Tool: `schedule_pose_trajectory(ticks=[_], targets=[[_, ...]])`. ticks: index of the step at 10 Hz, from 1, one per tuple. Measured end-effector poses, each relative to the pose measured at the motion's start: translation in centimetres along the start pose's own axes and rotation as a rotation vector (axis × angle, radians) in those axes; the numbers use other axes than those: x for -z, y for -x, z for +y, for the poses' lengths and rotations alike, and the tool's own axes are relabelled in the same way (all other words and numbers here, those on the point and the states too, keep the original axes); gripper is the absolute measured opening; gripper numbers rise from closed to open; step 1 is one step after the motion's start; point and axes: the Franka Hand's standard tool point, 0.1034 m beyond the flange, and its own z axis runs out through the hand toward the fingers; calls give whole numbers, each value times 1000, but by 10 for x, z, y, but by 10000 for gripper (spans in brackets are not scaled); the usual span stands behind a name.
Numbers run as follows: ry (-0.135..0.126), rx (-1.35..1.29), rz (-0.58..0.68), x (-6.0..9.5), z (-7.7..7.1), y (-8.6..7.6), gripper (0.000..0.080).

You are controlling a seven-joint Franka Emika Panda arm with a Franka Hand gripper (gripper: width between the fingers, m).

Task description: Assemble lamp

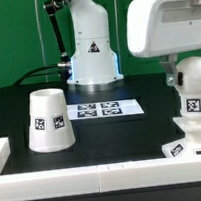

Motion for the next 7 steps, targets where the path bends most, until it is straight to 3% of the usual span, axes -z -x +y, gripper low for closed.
schedule_pose_trajectory(ticks=[7], targets=[[2, -472, 15, -1, 3, -2, 580]])
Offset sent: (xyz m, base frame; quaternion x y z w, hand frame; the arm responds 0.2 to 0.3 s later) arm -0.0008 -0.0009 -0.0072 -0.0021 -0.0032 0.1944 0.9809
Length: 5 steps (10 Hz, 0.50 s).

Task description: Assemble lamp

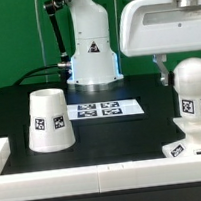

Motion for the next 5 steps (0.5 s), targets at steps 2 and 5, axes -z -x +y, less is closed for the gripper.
schedule_pose_trajectory(ticks=[2, 5], targets=[[1, -119, 0, 0, 1, 0, 580], [5, -375, -11, 0, 2, 1, 580]])
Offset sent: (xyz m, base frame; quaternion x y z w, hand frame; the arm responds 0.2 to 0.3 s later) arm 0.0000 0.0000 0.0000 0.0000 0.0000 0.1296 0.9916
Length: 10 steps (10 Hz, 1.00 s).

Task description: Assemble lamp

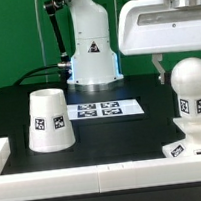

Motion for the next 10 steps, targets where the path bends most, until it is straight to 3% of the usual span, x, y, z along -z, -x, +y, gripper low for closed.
schedule_pose_trajectory(ticks=[6, 8, 9, 10], targets=[[-20, -614, -90, -1, 2, 5, 580], [-19, -715, -101, -1, 0, 6, 580], [-19, -718, -101, -1, 0, 6, 641], [-17, -667, -95, -1, 0, 6, 641]])
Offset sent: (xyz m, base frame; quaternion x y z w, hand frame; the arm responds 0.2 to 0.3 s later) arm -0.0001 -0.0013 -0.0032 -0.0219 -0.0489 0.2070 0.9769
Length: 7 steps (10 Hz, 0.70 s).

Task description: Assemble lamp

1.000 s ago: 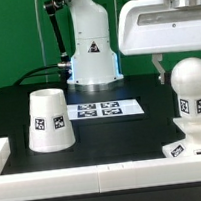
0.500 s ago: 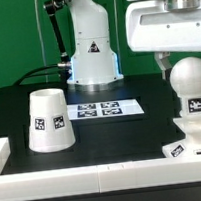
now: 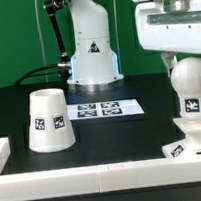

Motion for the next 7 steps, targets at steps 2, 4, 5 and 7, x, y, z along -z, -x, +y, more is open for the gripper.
schedule_pose_trajectory(ticks=[2, 4, 5, 7], targets=[[11, 153, 18, -1, -2, 6, 695], [-11, 391, 31, 0, -7, 10, 698], [-24, 540, 44, -2, -8, 11, 699], [-21, 673, 46, -4, -6, 10, 699]])
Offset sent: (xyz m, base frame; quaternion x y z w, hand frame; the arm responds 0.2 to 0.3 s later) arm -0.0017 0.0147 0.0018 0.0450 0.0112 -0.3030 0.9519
